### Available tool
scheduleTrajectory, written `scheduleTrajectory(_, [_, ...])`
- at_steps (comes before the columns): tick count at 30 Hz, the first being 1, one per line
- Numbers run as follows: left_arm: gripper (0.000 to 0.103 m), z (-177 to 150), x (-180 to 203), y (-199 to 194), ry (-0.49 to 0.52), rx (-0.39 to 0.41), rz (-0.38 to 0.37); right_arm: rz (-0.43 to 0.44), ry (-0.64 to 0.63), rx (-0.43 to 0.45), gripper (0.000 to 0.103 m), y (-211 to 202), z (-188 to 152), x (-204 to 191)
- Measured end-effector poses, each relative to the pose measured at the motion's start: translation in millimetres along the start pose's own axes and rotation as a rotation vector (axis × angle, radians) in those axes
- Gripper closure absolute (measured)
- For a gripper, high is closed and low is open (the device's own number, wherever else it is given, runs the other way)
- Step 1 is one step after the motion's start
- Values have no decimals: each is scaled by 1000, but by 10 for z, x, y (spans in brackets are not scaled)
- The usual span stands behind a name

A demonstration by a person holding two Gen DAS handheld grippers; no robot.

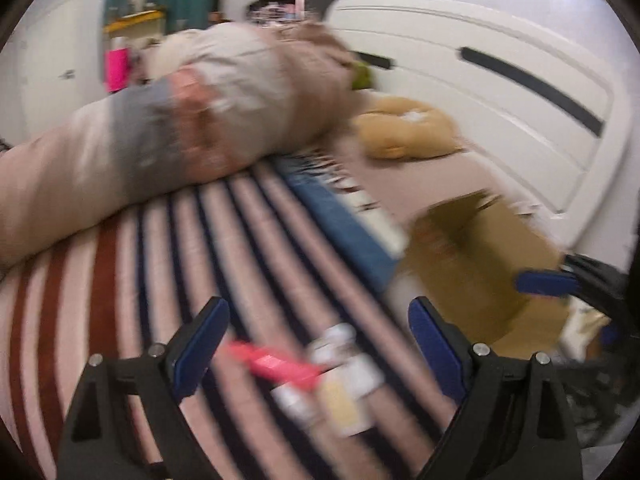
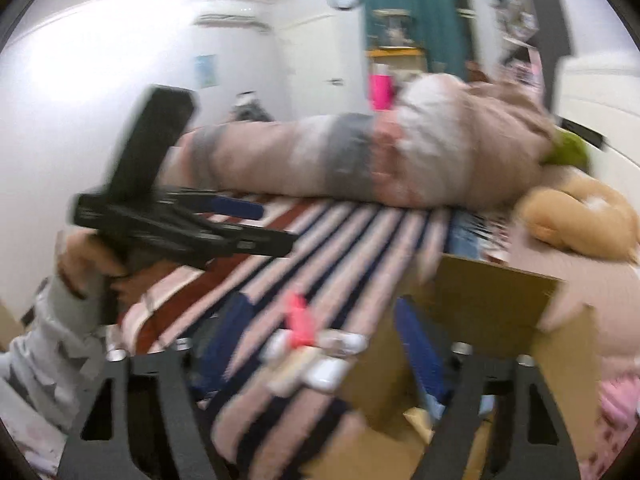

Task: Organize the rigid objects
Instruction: 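Grasp the white KATO-KATO tube with the right tool while the left tool grasps the clear dropper bottle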

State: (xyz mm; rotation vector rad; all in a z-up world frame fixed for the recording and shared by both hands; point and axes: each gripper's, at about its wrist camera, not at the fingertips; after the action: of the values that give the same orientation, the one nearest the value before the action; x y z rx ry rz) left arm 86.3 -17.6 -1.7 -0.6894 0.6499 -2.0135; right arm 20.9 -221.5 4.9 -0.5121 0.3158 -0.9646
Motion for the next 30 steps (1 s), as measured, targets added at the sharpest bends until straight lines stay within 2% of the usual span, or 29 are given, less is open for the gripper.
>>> scheduleTrajectory(2, [13, -218, -169, 31, -16, -14, 37, 70, -4, -32, 38, 109, -54, -228])
scheduleTrajectory(6, [13, -703, -462, 211, -66, -64, 36, 161, 49, -179, 39, 590, -351, -578])
scheduleTrajectory(8, [13, -909, -582, 298, -103, -72, 39, 121, 72, -248, 39, 821, -535, -659])
scheduleTrajectory(12, [13, -1180, -729, 403, -186, -57, 20, -42, 120, -349, 40, 1295, -912, -668])
scheduleTrajectory(13, [13, -1227, -752, 425, -204, -59, 7, -69, 118, -349, 43, 1382, -960, -660])
scheduleTrajectory(14, [13, -1250, -767, 448, -217, -61, -2, -82, 119, -351, 50, 1458, -994, -644])
scheduleTrajectory(16, [13, -1277, -780, 483, -226, -61, -1, -99, 150, -360, 73, 1597, -1030, -589])
scheduleTrajectory(17, [13, -1261, -788, 503, -224, -60, 3, -115, 152, -358, 79, 1625, -1039, -573])
scheduleTrajectory(19, [13, -1249, -777, 532, -218, -61, 8, -88, 140, -357, 83, 1572, -1020, -544])
scheduleTrajectory(22, [13, -1234, -752, 552, -210, -65, -6, 19, 141, -379, 89, 1479, -995, -507])
scheduleTrajectory(24, [13, -1234, -720, 573, -204, -71, -14, 58, 149, -426, 89, 1448, -1024, -460])
scheduleTrajectory(26, [13, -1236, -693, 603, -202, -80, -10, 40, 133, -441, 87, 1444, -1045, -441])
scheduleTrajectory(28, [13, -1237, -667, 632, -202, -81, -10, -63, 91, -412, 67, 1453, -1023, -459])
scheduleTrajectory(29, [13, -1241, -657, 649, -204, -82, -8, -80, 74, -399, 51, 1476, -1016, -486])
scheduleTrajectory(30, [13, -1237, -658, 652, -205, -86, -3, -65, 71, -392, 46, 1504, -1020, -506])
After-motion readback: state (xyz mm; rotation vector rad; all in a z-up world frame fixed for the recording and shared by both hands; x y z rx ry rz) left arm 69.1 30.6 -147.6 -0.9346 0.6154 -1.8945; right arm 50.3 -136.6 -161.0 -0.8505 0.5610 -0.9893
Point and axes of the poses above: each gripper's, at about its wrist camera, not at the fingertips, and y roughly the way its jaws point, x to its right, z to its top, and after that the axes turned 11 degrees about -z, right-handed
